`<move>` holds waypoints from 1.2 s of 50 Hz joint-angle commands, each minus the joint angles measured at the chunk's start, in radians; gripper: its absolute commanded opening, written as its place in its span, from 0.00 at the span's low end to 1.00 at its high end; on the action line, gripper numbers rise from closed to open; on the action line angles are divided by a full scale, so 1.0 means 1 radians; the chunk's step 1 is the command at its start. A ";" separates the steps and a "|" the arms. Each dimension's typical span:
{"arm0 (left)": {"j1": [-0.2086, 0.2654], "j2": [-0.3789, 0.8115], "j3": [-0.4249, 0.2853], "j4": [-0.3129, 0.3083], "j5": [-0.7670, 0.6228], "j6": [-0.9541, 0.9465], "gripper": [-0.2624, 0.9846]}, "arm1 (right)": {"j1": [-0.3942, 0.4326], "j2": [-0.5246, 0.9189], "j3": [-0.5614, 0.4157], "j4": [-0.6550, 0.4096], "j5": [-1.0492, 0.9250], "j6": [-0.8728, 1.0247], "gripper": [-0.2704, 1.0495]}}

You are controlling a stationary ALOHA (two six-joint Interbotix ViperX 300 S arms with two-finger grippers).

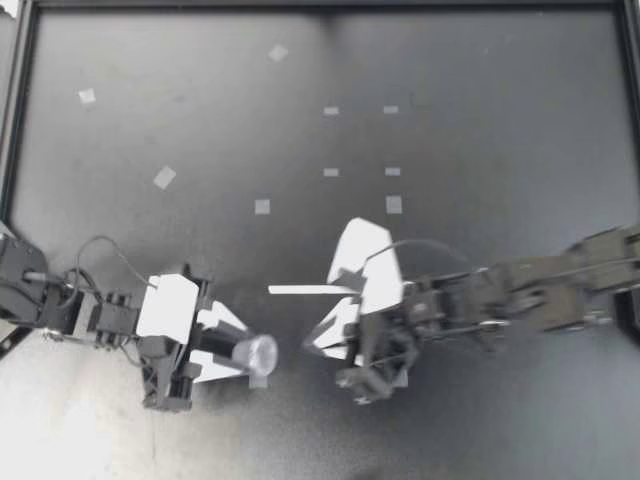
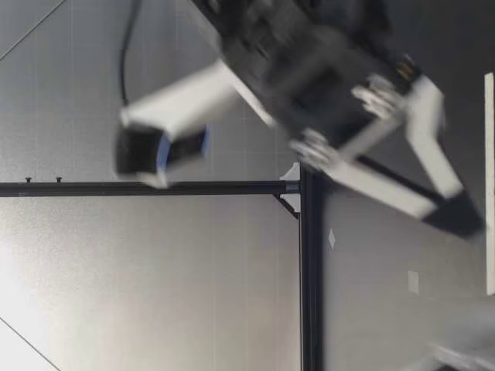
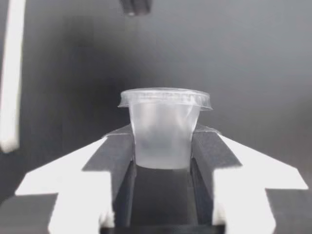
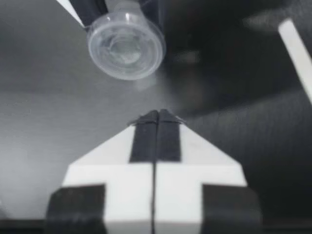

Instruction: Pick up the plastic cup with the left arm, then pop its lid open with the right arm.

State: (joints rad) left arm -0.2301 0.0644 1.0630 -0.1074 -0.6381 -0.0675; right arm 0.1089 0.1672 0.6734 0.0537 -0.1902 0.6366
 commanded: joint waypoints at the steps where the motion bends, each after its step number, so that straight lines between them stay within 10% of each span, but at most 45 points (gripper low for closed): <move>1: 0.048 -0.040 -0.023 -0.052 -0.124 0.066 0.34 | -0.005 -0.083 0.057 0.003 -0.084 0.100 0.31; 12: 0.081 0.055 -0.041 -0.278 -0.538 0.238 0.33 | -0.021 -0.115 0.265 0.005 -0.716 0.511 0.76; 19: 0.071 0.083 -0.095 -0.252 -0.526 0.235 0.33 | -0.069 -0.067 0.308 0.041 -0.966 0.621 0.73; 60: 0.054 0.067 -0.124 -0.230 -0.459 0.245 0.33 | -0.094 -0.086 0.250 -0.032 -0.911 0.604 0.73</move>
State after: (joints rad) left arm -0.1779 0.1580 0.9449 -0.3390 -1.0922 0.1795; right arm 0.0215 0.1212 0.9403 0.0307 -1.0907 1.2517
